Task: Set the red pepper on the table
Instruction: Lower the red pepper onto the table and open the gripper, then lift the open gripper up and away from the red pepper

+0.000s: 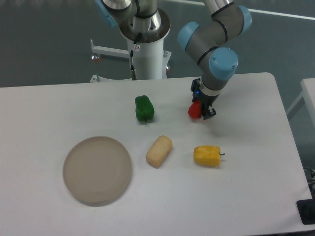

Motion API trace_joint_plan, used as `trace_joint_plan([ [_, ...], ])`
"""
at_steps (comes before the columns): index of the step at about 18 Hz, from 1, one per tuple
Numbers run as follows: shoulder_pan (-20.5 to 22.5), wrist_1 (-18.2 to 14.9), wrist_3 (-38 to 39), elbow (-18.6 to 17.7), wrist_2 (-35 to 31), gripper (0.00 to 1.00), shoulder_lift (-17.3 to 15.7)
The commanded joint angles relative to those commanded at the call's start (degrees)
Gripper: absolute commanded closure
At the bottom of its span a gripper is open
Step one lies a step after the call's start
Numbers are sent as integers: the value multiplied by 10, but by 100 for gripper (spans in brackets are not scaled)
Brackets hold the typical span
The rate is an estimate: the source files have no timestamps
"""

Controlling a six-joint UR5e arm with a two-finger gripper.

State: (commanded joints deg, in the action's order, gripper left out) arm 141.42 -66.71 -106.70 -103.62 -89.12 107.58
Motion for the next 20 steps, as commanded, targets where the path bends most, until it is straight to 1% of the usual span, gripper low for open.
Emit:
trace_joint_plan([
  [1,0,0,0,0,0,34,0],
  [2,1,0,1,0,1,20,1],
  [3,2,0,0,0,1,0,0],
  [8,2,-2,7,10,-1,0,0],
  [12,2,-13,19,42,-4,0,0],
  [13,3,-24,30,61,-5,0,-1],
  [15,3,-88,34,127,-5,0,7],
  [17,-1,-139,43,182,-5,0,27],
  [19,-5,-173,62,225,-5,0,46],
  [20,-8,-180,72,241,-5,0,53],
])
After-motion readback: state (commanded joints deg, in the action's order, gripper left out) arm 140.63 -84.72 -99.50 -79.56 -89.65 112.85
